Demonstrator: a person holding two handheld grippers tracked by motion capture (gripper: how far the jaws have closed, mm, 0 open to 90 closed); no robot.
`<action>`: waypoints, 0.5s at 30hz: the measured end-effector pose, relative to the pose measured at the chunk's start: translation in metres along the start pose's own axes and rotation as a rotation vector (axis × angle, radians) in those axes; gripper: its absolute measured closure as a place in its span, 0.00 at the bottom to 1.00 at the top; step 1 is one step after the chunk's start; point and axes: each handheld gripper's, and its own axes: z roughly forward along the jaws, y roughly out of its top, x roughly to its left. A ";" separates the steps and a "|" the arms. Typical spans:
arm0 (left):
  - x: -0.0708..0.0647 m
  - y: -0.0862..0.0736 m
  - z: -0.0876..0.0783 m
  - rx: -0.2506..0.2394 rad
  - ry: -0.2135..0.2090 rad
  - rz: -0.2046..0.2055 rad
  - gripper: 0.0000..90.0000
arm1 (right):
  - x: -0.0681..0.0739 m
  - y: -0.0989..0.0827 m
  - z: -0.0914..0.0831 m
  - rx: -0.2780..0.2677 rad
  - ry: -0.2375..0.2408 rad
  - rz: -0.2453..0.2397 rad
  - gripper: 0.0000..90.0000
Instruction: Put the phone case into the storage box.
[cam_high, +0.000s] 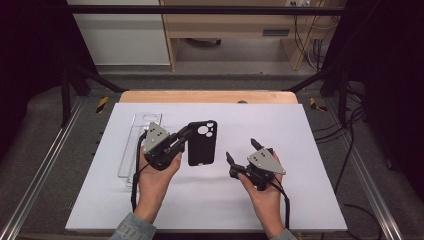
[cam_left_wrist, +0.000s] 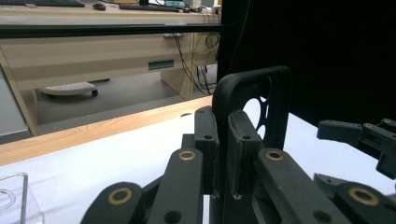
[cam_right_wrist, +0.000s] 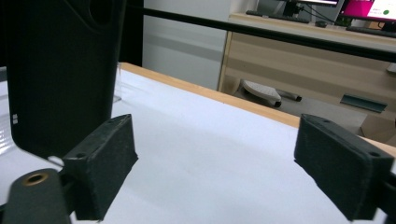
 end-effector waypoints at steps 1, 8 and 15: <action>0.001 0.001 0.000 0.001 -0.001 0.001 0.93 | -0.001 -0.001 -0.001 0.003 0.005 -0.002 0.13; 0.003 0.006 -0.001 0.003 -0.011 0.034 0.93 | -0.010 -0.008 -0.006 0.009 0.025 0.000 0.11; 0.007 0.010 -0.007 0.008 -0.006 0.060 0.93 | -0.018 -0.009 -0.014 -0.011 0.028 -0.008 0.12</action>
